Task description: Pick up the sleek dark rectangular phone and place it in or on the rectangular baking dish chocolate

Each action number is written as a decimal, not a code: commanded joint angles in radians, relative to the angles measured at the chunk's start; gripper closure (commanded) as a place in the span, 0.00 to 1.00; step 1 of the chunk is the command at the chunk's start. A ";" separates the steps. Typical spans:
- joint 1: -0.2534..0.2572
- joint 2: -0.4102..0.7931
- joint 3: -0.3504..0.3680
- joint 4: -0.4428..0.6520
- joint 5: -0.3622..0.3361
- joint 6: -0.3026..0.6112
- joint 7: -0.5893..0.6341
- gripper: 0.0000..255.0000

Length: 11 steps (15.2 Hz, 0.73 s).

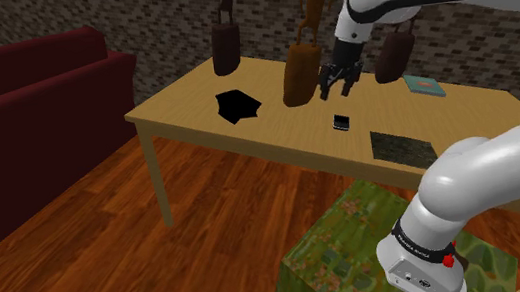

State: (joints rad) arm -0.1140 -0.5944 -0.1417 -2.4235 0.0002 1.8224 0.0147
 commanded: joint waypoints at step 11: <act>-0.137 0.321 -0.116 0.046 0.001 0.280 0.166 0.00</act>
State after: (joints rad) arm -0.2404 -0.2909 -0.2496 -2.3831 0.0000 2.0884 0.1620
